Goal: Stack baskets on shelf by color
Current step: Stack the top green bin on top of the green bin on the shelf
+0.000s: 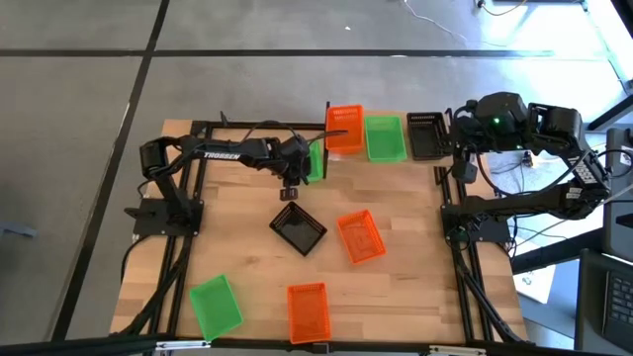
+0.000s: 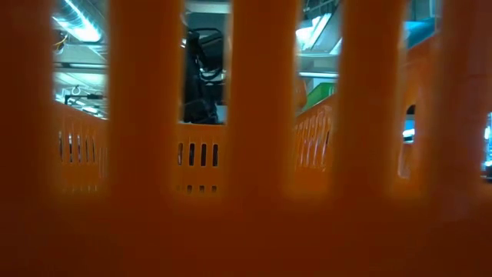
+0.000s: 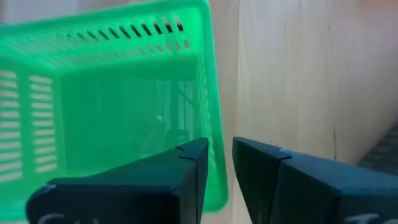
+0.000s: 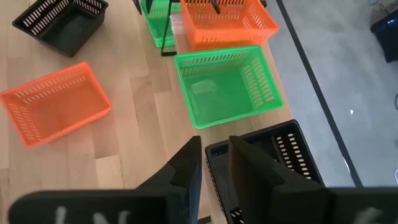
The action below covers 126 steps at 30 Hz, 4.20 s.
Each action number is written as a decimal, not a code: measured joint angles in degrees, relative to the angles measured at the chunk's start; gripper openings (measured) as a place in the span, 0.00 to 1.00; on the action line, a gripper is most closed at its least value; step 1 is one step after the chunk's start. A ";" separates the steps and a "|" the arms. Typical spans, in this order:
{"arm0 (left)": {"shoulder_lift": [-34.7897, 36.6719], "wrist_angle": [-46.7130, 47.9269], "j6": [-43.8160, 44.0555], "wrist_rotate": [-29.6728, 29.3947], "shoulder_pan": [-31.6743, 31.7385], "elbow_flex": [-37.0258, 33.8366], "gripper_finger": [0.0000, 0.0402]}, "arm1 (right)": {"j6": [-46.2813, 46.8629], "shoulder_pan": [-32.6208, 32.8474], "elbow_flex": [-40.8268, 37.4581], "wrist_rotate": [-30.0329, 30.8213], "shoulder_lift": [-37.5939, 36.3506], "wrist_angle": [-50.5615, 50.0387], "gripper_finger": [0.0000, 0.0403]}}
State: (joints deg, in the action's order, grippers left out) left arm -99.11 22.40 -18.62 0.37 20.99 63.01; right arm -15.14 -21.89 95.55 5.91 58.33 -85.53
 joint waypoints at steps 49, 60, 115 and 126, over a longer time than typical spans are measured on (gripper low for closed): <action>-3.23 34.90 0.05 -8.95 -4.78 24.30 0.00 | -0.06 0.01 0.00 0.01 0.00 -0.01 0.20; -3.23 49.96 5.48 -20.04 -5.66 41.34 0.00 | -0.08 0.01 0.00 0.02 0.00 -0.01 0.20; -22.47 6.88 2.98 -0.15 -7.34 59.97 0.00 | -0.30 0.02 0.00 3.52 -0.77 -0.01 0.20; -22.47 6.99 -1.11 -3.18 -7.65 59.97 0.02 | -0.30 0.02 0.00 3.54 -0.76 -0.01 0.20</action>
State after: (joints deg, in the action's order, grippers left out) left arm -121.58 29.39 -19.73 -2.81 13.35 122.98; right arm -15.44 -21.87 95.55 9.45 57.56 -85.54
